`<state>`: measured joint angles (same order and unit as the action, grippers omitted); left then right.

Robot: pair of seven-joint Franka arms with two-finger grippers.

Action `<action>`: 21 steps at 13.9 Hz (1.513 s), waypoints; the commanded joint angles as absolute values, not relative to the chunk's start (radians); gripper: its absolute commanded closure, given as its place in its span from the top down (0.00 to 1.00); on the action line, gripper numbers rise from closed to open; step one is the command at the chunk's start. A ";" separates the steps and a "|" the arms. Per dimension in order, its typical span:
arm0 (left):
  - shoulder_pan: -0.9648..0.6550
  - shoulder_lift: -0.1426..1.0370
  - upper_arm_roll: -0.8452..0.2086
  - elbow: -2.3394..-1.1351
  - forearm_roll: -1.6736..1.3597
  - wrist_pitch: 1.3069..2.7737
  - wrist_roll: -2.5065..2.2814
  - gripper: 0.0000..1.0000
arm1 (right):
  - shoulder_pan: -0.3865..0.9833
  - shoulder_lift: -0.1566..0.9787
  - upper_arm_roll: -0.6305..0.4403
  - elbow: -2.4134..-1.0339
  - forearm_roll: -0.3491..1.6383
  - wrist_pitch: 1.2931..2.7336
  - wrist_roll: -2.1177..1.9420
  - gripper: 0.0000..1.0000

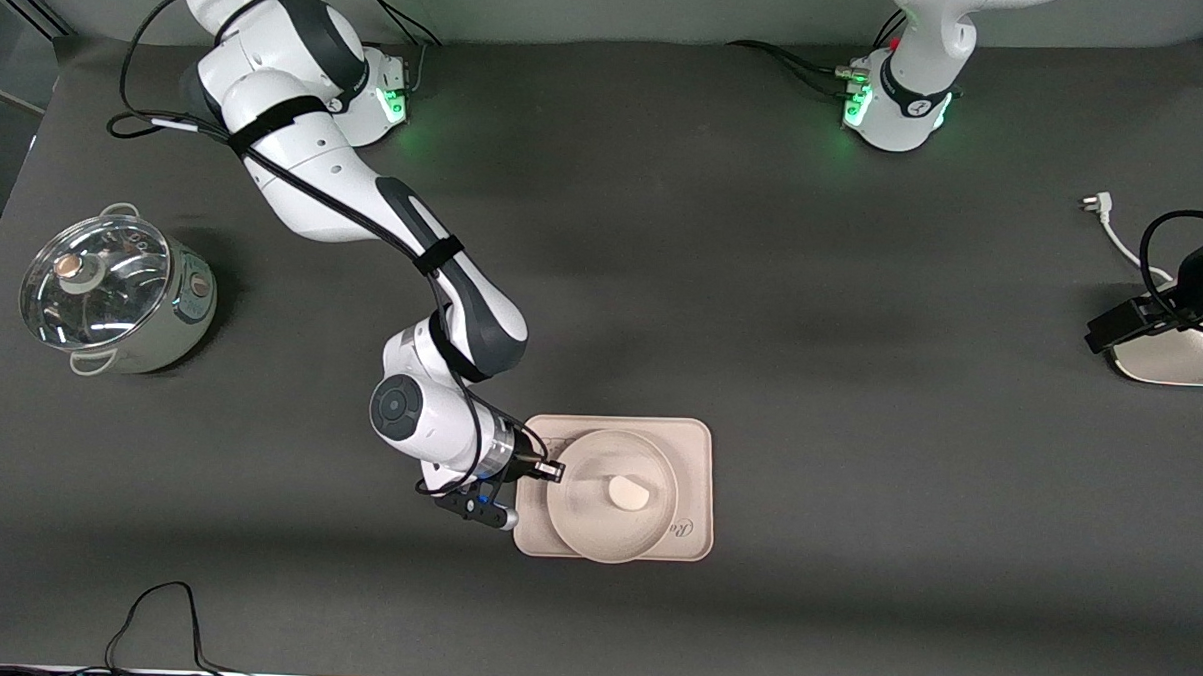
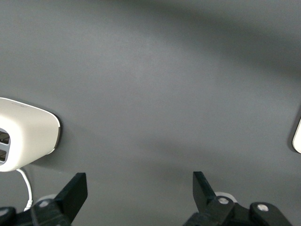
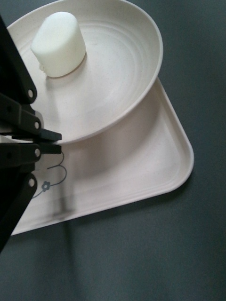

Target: Place bun in plate and plate on tray

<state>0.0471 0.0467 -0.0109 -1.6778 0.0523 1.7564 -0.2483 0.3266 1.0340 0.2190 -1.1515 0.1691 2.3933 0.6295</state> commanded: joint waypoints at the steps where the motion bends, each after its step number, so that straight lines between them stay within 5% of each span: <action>1: 0.043 0.051 -0.011 -1.666 0.058 1.759 -0.250 1.00 | 0.328 1.071 0.229 -1.103 0.149 2.416 0.641 0.11; 3: 0.043 0.051 -0.011 -1.667 0.058 1.758 -0.250 1.00 | 0.330 1.068 0.227 -1.106 0.146 2.418 0.643 1.00; 7: 0.041 0.051 -0.011 -1.669 0.058 1.758 -0.250 1.00 | 0.330 0.993 0.227 -1.109 0.055 2.376 0.650 1.00; 13: 0.041 0.049 -0.011 -1.669 0.058 1.756 -0.250 1.00 | 0.327 0.729 0.109 -1.149 0.054 1.980 0.441 1.00; 15: 0.041 0.049 -0.011 -1.669 0.058 1.756 -0.250 1.00 | 0.330 0.584 0.016 -1.275 0.054 1.852 0.326 1.00; 19: 0.041 0.048 -0.011 -1.669 0.058 1.758 -0.250 1.00 | 0.330 0.173 -0.070 -1.725 0.052 1.862 0.163 1.00; 21: 0.041 0.046 -0.012 -1.669 0.058 1.758 -0.250 0.97 | 0.328 0.025 -0.106 -1.845 0.017 1.859 0.153 1.00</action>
<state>0.0471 0.0504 -0.0121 -1.6762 0.0523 1.7566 -0.2483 0.3171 0.2635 -0.0784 -1.5867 0.0521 1.8241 0.1814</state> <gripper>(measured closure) 0.013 0.000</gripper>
